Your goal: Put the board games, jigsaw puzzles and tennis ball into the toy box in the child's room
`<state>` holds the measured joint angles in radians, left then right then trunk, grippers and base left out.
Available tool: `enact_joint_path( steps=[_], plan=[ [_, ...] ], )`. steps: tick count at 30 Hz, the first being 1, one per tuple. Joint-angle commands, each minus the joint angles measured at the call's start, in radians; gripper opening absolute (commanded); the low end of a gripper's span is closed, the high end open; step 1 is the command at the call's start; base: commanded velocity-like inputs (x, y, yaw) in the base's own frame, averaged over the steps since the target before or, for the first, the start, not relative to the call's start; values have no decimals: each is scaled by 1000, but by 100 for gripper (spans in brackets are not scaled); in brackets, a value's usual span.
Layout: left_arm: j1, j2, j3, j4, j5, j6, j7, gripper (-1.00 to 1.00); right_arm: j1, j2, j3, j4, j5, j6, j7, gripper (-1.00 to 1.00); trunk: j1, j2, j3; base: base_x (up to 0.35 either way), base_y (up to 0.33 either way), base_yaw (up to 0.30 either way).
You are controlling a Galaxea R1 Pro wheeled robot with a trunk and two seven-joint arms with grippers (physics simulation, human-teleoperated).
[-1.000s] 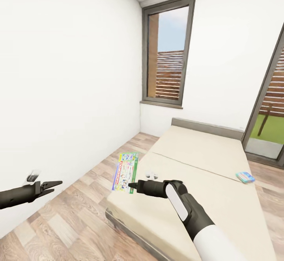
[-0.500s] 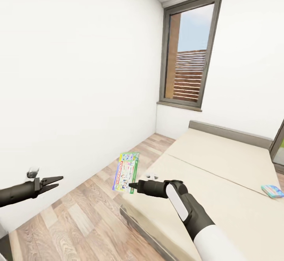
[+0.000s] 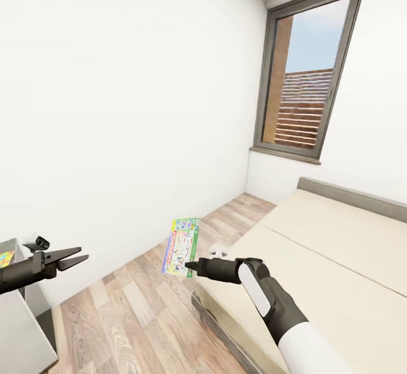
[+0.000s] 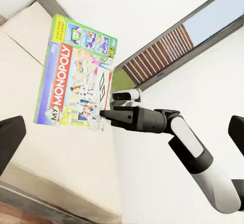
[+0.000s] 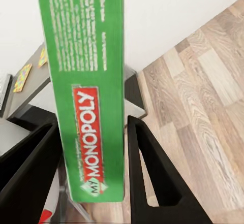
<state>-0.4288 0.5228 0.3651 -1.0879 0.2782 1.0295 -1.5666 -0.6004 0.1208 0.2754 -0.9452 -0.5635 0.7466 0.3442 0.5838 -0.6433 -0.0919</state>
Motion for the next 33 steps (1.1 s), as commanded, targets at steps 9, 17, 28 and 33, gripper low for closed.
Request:
enact_joint_path(
  steps=[9,17,28,33],
  plan=[
    [-1,-1,-1,-1,-1,8,-4,100,-1,-2,-1,-1,-4,5,2,-100,0,-2,-2,0,0,293],
    [1,-1,-1,-2,-1,8,-4,100,-1,-3,-1,-1,-4,5,2,-100,-7,12,4,0,0,293],
    [1,-3,-9,-6,-2,9,-4,100,-1,0,-1,-1,-4,5,2,-100,-49,89,39,0,0,293],
    [1,-3,-9,-6,-2,10,-4,100,-1,0,-1,-1,-4,5,2,-100,-69,124,55,0,0,293]
  ],
)
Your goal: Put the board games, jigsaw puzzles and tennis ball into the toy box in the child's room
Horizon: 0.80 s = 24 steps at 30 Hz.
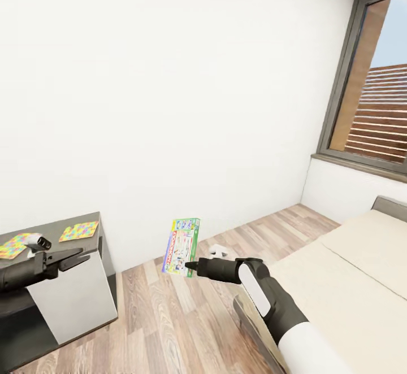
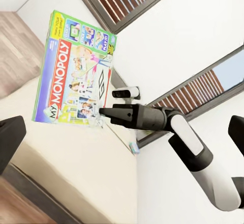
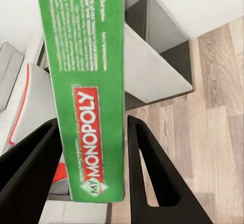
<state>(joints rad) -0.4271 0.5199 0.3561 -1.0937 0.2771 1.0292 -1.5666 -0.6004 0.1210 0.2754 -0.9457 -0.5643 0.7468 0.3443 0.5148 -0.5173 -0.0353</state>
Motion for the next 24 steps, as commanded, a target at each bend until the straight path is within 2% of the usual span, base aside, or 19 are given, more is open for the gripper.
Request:
enact_joint_path(
  steps=[1,17,20,24],
  plan=[
    [-1,0,0,0,-1,11,-4,100,-1,0,-1,-1,-3,5,2,-100,-3,5,1,0,0,293],
    [-1,-1,0,0,-19,12,-4,100,-1,2,-1,-1,-3,4,2,-100,-65,117,51,0,0,293],
    [-1,-1,-1,-11,-18,13,-4,100,-1,2,-1,-1,-3,4,2,-100,-65,117,51,0,0,293],
    [3,-2,-2,-83,-17,14,-4,100,-1,0,-1,-1,-3,3,2,-100,-65,117,51,0,0,293]
  ],
)
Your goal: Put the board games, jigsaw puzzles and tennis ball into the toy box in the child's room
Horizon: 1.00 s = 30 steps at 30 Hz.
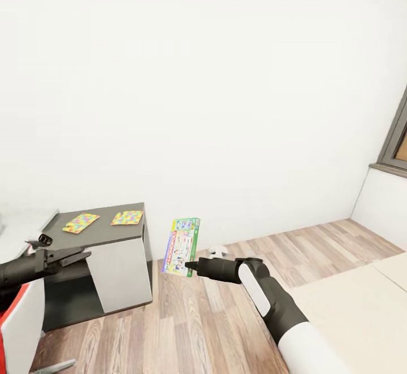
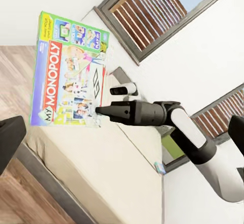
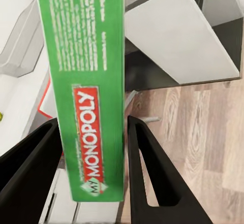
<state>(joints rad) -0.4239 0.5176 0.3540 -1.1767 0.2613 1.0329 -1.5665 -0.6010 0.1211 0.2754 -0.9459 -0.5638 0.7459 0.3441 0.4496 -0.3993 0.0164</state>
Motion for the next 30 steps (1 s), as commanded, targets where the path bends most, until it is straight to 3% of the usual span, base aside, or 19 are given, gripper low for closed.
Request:
enact_joint_path(
  steps=[1,10,20,30],
  plan=[
    [2,0,0,-29,-1,11,-4,100,0,0,-1,-1,-4,4,3,-100,0,-1,0,0,0,293],
    [56,3,11,-181,0,13,-4,100,0,-4,-1,-1,-4,-6,3,-100,0,-1,0,0,0,293],
    [83,6,66,-210,6,13,-4,100,-1,-7,1,-2,-9,-28,5,-100,0,-1,0,0,0,285],
    [89,17,107,-212,5,13,-4,100,-1,-9,2,-5,-15,-29,12,-100,0,-1,0,0,0,51]
  ],
)
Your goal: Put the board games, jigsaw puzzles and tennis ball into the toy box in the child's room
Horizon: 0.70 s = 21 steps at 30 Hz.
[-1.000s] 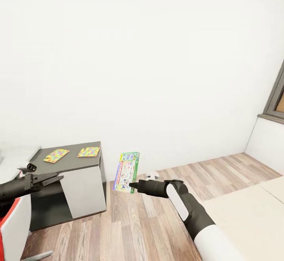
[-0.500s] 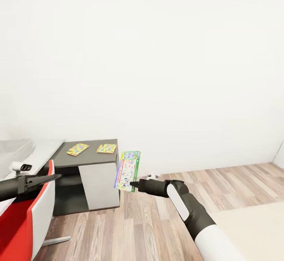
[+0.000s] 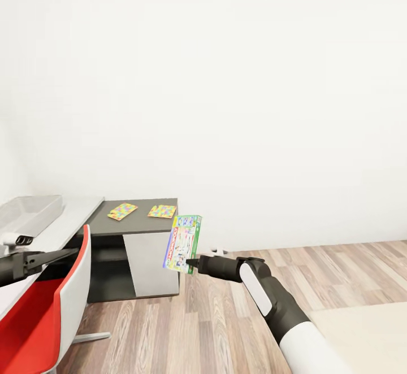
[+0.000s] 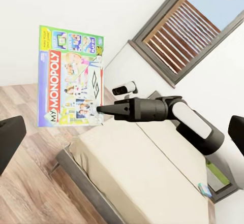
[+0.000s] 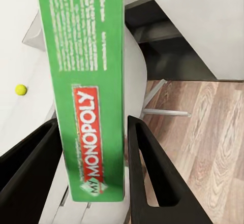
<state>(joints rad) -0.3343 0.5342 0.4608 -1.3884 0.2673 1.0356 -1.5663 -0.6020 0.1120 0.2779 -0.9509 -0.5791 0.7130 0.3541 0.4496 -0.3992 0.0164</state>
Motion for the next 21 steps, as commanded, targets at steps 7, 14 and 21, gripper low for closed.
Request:
enact_joint_path(
  steps=[7,14,21],
  plan=[
    [0,1,1,0,-4,11,-5,100,0,0,0,1,-1,4,2,-100,0,-1,0,0,0,5],
    [0,0,1,1,-3,11,-5,100,1,1,0,1,5,3,-5,-100,0,-1,2,0,0,213],
    [0,0,2,7,-3,11,-5,100,0,1,0,1,4,3,-4,-100,0,-1,1,1,0,256]
  ],
)
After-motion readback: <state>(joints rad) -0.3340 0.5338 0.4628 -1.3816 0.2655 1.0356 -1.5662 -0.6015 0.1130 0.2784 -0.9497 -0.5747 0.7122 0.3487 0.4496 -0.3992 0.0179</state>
